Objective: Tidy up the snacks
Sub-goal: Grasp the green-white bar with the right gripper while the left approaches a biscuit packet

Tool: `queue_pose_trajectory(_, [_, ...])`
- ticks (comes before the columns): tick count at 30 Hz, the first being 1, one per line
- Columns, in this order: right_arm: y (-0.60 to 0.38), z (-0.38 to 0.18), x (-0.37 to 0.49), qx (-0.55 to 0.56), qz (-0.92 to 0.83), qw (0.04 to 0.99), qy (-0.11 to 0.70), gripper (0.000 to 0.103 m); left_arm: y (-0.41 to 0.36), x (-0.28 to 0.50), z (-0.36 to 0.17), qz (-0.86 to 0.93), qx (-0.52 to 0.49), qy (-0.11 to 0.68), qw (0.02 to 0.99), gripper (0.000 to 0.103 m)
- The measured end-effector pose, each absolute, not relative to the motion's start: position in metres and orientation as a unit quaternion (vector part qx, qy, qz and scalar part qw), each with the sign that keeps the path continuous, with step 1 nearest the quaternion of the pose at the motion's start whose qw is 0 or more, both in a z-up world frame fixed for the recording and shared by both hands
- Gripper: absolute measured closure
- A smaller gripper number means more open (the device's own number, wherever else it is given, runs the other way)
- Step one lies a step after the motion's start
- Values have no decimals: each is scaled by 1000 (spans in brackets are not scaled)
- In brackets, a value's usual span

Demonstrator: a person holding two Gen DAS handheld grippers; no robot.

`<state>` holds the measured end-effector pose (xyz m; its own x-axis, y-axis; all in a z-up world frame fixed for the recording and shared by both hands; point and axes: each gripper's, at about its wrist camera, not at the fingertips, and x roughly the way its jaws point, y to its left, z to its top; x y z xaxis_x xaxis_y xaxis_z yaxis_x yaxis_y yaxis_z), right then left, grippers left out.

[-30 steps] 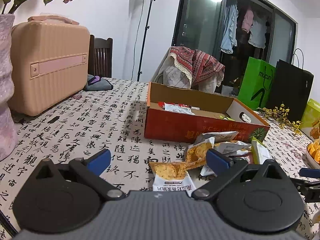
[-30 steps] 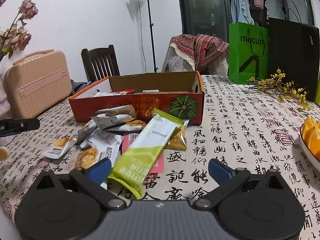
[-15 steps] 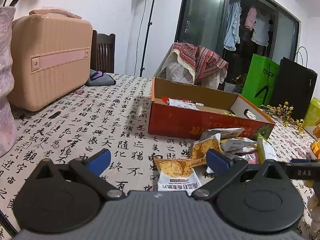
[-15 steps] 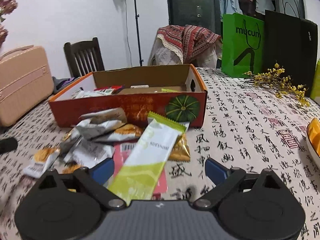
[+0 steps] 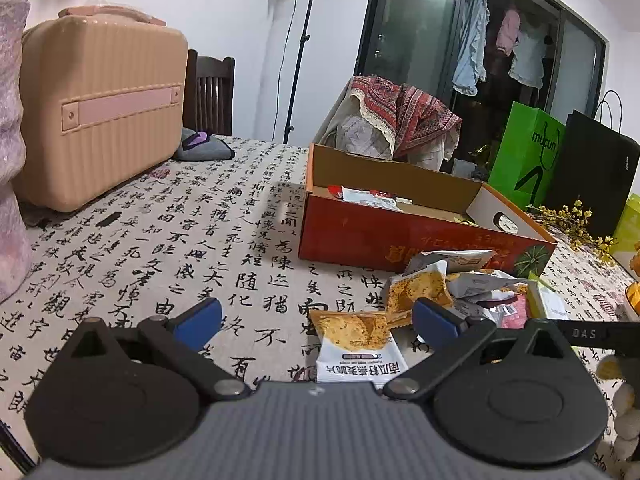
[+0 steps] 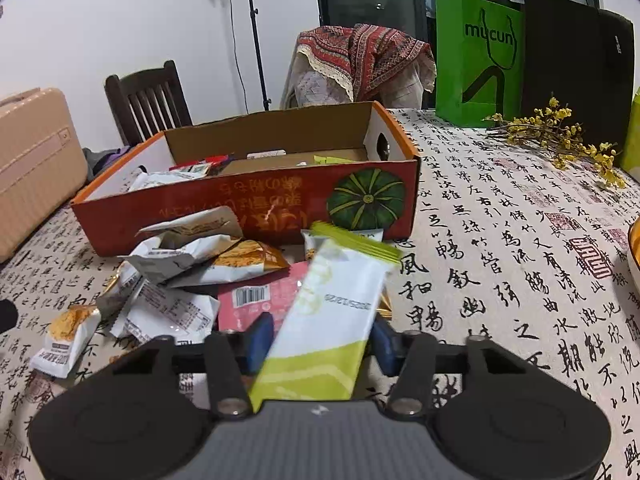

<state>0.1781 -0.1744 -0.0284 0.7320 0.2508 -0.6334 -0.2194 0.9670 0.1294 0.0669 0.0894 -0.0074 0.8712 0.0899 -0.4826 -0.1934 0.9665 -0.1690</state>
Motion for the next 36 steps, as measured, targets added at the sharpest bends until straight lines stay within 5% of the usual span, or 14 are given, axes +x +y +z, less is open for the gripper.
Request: queue_pose_trajectory(36, [-225, -23, 152, 70, 138, 946, 286, 66, 52, 127, -40, 171, -64, 356, 916, 0])
